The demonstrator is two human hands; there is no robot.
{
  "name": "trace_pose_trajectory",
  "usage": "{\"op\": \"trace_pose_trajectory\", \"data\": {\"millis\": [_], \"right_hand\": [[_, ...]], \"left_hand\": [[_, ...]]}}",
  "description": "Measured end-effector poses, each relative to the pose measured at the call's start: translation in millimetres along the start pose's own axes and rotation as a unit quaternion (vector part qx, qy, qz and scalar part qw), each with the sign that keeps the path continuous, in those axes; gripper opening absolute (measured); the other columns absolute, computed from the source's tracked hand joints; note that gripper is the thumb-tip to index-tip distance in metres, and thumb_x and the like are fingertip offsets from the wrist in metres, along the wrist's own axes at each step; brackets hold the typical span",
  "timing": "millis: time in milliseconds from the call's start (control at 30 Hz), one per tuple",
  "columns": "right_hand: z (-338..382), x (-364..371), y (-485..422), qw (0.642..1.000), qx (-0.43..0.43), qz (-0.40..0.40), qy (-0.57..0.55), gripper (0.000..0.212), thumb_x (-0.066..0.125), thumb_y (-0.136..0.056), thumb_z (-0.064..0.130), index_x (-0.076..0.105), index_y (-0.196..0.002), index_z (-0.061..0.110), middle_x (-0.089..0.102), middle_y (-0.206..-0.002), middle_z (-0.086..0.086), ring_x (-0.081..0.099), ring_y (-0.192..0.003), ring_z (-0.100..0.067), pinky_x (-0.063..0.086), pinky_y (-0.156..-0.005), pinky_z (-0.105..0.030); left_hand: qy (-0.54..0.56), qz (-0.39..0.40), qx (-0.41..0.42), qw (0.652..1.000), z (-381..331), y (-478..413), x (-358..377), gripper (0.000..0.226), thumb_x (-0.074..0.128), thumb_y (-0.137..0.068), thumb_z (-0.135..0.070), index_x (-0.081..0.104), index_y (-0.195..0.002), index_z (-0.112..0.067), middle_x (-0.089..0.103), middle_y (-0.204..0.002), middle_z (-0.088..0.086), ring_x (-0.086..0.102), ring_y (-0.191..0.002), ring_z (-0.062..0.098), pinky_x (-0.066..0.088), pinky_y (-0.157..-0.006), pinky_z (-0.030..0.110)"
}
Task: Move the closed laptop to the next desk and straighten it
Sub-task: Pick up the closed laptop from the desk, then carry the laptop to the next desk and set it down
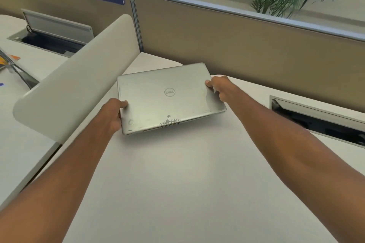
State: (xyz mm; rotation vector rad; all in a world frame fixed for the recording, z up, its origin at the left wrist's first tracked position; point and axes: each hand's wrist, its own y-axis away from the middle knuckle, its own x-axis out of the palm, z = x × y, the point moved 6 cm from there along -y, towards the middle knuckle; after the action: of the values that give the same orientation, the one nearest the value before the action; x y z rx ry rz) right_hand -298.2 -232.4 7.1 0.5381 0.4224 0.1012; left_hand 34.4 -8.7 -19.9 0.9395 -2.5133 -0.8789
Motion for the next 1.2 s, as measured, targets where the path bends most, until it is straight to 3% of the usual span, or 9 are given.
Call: {"op": "trace_pose_trajectory", "data": {"millis": [100, 267, 333, 400, 500, 700, 867, 1033, 1200], "right_hand": [[-8.7, -22.0, 12.4, 1.0, 0.003, -0.002, 0.003, 0.041, 0.078, -0.09, 0.021, 0.062, -0.125, 0.003, 0.07, -0.119, -0.014, 0.068, -0.107, -0.031, 0.056, -0.101, -0.042], [-15.8, -57.2, 45.9, 1.0, -0.008, -0.008, 0.008, 0.026, 0.079, -0.094, 0.022, 0.066, -0.109, 0.005, 0.067, -0.1, -0.011, 0.061, -0.088, -0.027, 0.05, -0.079, -0.034], [-20.6, -70.6, 57.1, 1.0, -0.007, -0.014, 0.006, 0.023, 0.079, -0.094, 0.022, 0.065, -0.1, 0.005, 0.066, -0.094, -0.009, 0.06, -0.082, -0.026, 0.049, -0.073, -0.032], [-27.4, -88.0, 70.4, 1.0, -0.002, -0.012, -0.008, 0.026, 0.08, -0.093, 0.02, 0.068, -0.106, 0.002, 0.073, -0.103, -0.009, 0.069, -0.09, -0.028, 0.056, -0.08, -0.034], [-38.4, -110.6, 91.9, 0.999, -0.003, -0.012, -0.032, 0.033, 0.079, -0.093, 0.018, 0.07, -0.121, 0.004, 0.076, -0.116, -0.011, 0.073, -0.105, -0.029, 0.057, -0.088, -0.037], [-64.0, -158.4, 138.0, 0.998, -0.004, -0.031, -0.062, 0.032, 0.08, -0.093, 0.018, 0.07, -0.12, 0.005, 0.076, -0.118, -0.011, 0.072, -0.11, -0.03, 0.057, -0.092, -0.039], [-99.5, -202.9, 174.0, 0.995, -0.003, -0.041, -0.095, 0.041, 0.08, -0.092, 0.018, 0.066, -0.127, 0.003, 0.076, -0.122, -0.013, 0.074, -0.103, -0.029, 0.055, -0.072, -0.033], [-144.7, -253.6, 218.7, 0.991, 0.017, -0.072, -0.108, 0.025, 0.078, -0.096, 0.018, 0.072, -0.115, 0.002, 0.077, -0.112, -0.012, 0.073, -0.105, -0.03, 0.058, -0.091, -0.042], [-192.3, -298.3, 255.0, 0.986, 0.031, -0.099, -0.131, 0.023, 0.078, -0.095, 0.02, 0.075, -0.112, 0.006, 0.078, -0.114, -0.011, 0.074, -0.106, -0.032, 0.059, -0.098, -0.047]], "left_hand": [[0.001, 0.0, 0.017, 1.0, -0.1, 22.3, 4.9, 0.036, 0.057, -0.109, -0.006, 0.061, -0.145, -0.001, 0.073, -0.121, 0.007, 0.071, -0.098, 0.022, 0.051, -0.098, 0.04], [-0.002, -0.015, 0.031, 0.999, 6.1, 55.6, 14.1, 0.04, 0.06, -0.107, -0.002, 0.06, -0.147, 0.005, 0.071, -0.139, 0.015, 0.069, -0.111, 0.029, 0.054, -0.098, 0.046], [-0.002, -0.007, 0.026, 1.0, 9.0, 67.0, 16.4, 0.04, 0.061, -0.107, -0.004, 0.061, -0.145, 0.004, 0.072, -0.132, 0.013, 0.071, -0.1, 0.026, 0.054, -0.098, 0.046], [-0.005, 0.007, 0.021, 1.0, 12.6, 81.1, 21.2, 0.036, 0.063, -0.106, -0.006, 0.063, -0.141, 0.001, 0.072, -0.125, 0.011, 0.07, -0.092, 0.021, 0.054, -0.097, 0.047], [-0.007, 0.019, 0.028, 0.999, 15.5, 105.9, 28.5, 0.027, 0.063, -0.106, -0.005, 0.064, -0.133, -0.002, 0.074, -0.117, 0.008, 0.069, -0.09, 0.02, 0.054, -0.097, 0.047], [-0.025, 0.042, 0.032, 0.998, 27.7, 155.9, 47.9, 0.025, 0.063, -0.105, -0.006, 0.065, -0.13, -0.003, 0.074, -0.116, 0.009, 0.07, -0.093, 0.024, 0.054, -0.094, 0.049], [-0.048, 0.06, 0.038, 0.996, 43.1, 199.9, 68.2, 0.022, 0.065, -0.102, -0.007, 0.065, -0.124, -0.005, 0.074, -0.108, 0.009, 0.07, -0.09, 0.026, 0.057, -0.078, 0.042], [-0.075, 0.084, 0.036, 0.993, 66.7, 245.0, 97.2, 0.002, 0.064, -0.104, -0.008, 0.065, -0.106, -0.007, 0.07, -0.1, 0.008, 0.067, -0.084, 0.025, 0.054, -0.07, 0.041], [-0.095, 0.107, 0.033, 0.989, 93.7, 286.5, 130.4, 0.01, 0.062, -0.105, -0.008, 0.063, -0.096, -0.011, 0.068, -0.096, 0.006, 0.064, -0.081, 0.024, 0.052, -0.068, 0.04]]}}
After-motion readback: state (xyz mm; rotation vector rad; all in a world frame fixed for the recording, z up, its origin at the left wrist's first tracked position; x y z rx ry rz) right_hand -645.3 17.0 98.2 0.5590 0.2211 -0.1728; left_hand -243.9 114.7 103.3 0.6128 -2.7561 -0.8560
